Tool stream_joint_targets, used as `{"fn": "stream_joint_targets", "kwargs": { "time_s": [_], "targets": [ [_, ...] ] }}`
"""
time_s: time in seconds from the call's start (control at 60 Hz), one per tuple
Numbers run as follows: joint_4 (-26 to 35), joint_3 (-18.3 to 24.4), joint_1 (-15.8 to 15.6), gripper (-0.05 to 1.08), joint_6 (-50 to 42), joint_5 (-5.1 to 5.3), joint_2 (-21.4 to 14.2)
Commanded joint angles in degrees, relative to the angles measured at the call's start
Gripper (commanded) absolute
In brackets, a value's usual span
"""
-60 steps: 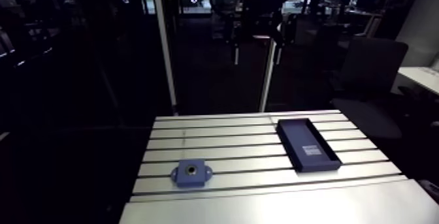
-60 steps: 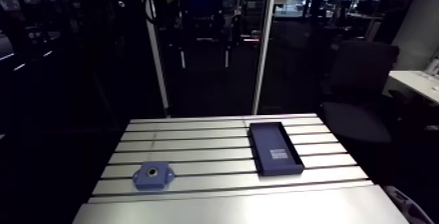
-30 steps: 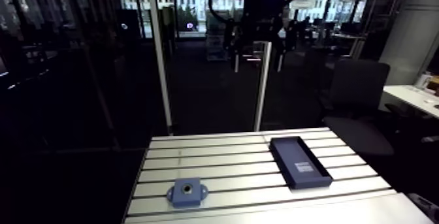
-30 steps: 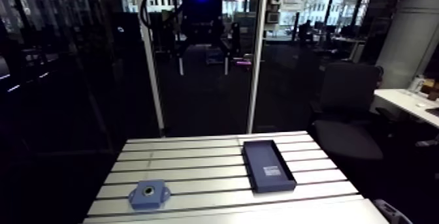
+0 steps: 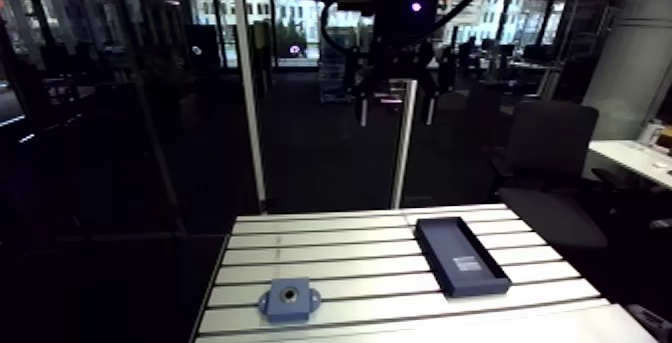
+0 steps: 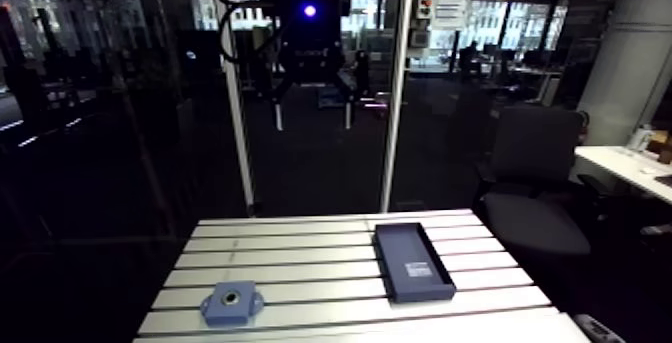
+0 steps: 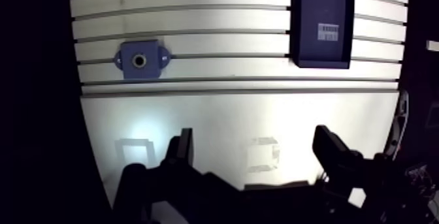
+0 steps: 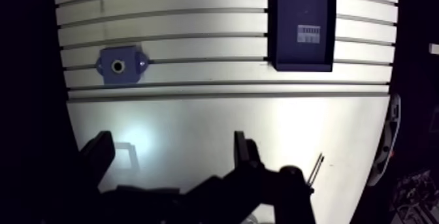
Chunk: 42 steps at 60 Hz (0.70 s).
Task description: Pick up the bearing and press it into the housing until flush.
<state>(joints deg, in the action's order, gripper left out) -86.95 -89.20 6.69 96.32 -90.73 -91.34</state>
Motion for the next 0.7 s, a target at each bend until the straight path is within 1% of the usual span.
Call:
{"fn": "stream_joint_targets", "kwargs": {
  "time_s": [0.017,0.7],
  "targets": [
    [-0.09,-0.22,-0.01,0.01,-0.11,0.06,-0.02],
    [-0.7,-0.32,-0.19,0.01,-0.21,0.51,1.37]
  ]
}}
